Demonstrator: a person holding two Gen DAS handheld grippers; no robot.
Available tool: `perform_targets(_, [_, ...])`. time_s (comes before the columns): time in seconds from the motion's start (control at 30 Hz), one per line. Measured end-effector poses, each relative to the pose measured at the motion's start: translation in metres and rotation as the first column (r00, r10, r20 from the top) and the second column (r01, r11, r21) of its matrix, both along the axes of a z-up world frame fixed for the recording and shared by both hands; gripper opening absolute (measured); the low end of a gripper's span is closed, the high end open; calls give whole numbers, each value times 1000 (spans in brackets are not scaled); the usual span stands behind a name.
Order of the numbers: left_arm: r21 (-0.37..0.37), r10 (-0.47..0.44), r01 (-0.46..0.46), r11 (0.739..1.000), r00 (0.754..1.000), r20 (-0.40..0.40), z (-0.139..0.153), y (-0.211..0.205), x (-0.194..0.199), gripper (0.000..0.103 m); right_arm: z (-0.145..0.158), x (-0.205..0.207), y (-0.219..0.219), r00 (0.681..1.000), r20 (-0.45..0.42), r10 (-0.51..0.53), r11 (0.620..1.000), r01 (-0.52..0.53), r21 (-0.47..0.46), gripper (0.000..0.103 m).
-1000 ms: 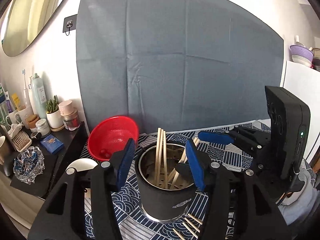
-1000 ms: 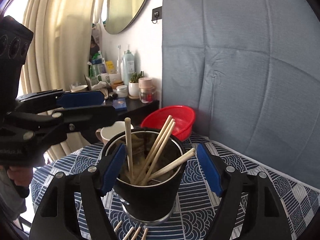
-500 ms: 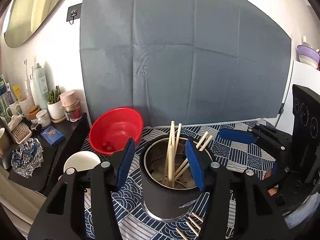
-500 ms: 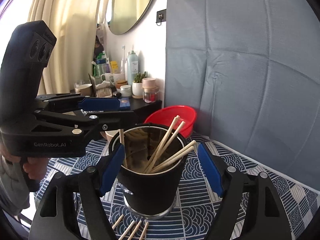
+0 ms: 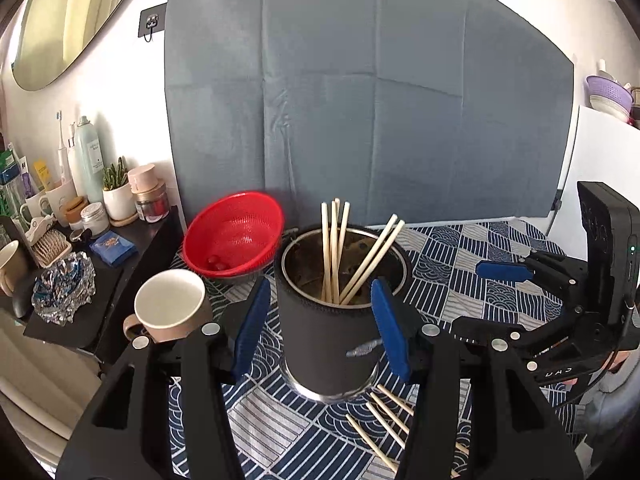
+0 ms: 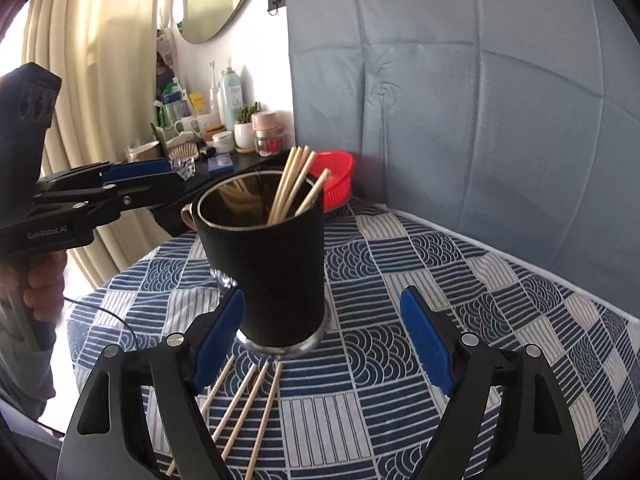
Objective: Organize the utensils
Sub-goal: 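Move the right tool back to the chopsticks beside the holder, then grasp another wooden chopstick with the right tool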
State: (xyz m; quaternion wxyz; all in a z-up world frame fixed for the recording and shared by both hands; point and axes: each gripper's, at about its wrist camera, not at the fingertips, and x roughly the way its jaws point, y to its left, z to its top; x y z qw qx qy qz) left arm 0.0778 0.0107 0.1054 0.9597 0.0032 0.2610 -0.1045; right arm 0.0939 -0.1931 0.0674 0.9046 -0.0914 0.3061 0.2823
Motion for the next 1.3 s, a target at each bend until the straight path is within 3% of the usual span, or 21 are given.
perform_targets(0.27, [51, 6, 0, 999, 994, -111, -45, -3, -17, 54, -55, -12, 11, 994, -105, 8, 996, -18, -91, 75])
perform_targets(0.47, [55, -17, 29, 998, 977, -212, -79, -11, -25, 54, -78, -16, 16, 986, -167, 7, 987, -34, -158, 74])
perform_targets(0.63, [65, -28, 50, 997, 949, -314, -108, -21, -24, 54, -96, -19, 22, 974, -225, 12, 972, -64, -225, 64])
perform_targets(0.8, [44, -53, 76, 996, 923, -381, -126, -29, -20, 54, -103, -20, 24, 966, -259, 20, 971, -80, -224, 58])
perform_targets(0.93, [93, -38, 80, 992, 919, -391, -133, -36, -18, 54, -104, -20, 26, 966, -258, 27, 968, -89, -233, 58])
perform_targets(1.13, [74, -44, 84, 994, 898, -438, -141, -30, -11, 57, -106, -15, 33, 961, -275, 31, 958, -107, -267, 51])
perform_targets(1.3, [106, -60, 125, 987, 878, -475, -141, -36, -6, 57, -106, -9, 38, 952, -303, 30, 948, -124, -295, 48])
